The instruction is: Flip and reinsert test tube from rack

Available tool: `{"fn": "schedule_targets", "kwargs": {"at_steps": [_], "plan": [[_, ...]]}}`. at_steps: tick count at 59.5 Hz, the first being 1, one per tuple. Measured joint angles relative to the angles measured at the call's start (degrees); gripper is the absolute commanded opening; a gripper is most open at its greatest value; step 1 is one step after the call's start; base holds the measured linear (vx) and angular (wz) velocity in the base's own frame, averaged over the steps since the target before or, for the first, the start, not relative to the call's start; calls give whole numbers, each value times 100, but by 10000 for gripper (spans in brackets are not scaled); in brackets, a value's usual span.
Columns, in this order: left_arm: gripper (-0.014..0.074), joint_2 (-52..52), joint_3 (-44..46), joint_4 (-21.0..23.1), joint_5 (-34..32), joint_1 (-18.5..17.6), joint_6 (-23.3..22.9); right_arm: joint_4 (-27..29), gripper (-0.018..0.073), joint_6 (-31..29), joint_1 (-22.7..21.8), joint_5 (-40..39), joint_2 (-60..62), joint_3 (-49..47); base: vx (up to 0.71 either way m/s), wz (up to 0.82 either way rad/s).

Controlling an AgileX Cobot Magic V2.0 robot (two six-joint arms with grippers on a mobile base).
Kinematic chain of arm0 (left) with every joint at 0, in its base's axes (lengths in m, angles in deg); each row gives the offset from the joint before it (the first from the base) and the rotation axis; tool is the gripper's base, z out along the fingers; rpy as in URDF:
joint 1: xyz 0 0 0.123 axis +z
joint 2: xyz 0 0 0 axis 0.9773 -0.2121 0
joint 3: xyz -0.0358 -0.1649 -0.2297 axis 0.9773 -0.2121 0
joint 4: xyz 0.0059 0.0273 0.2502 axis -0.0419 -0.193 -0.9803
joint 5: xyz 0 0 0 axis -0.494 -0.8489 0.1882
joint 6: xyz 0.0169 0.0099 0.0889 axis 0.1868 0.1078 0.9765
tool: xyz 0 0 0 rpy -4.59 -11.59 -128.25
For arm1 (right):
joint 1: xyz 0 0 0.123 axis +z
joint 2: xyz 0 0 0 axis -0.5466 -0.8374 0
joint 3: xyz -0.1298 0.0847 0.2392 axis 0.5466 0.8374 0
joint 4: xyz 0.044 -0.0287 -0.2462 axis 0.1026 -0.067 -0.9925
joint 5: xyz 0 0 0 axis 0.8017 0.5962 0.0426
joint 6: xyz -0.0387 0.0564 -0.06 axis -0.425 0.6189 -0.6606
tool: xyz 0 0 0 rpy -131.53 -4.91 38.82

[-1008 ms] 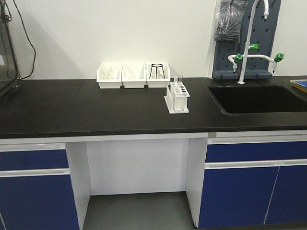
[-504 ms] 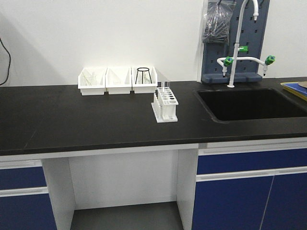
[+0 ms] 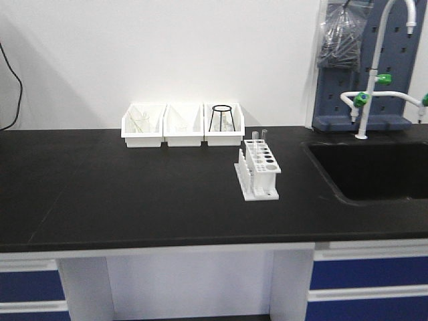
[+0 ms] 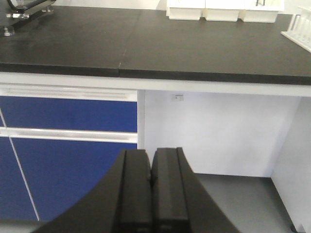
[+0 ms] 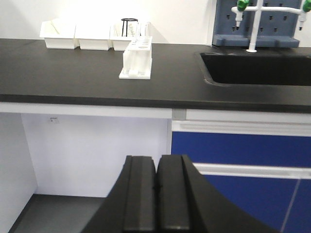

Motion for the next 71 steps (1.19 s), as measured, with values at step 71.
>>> {"fn": "schedule_targets", "kwargs": {"at_steps": [71], "plan": [[-6, 0, 0, 0, 0, 0, 0, 0, -8, 11, 0, 2, 0, 0, 42, 4]]}}
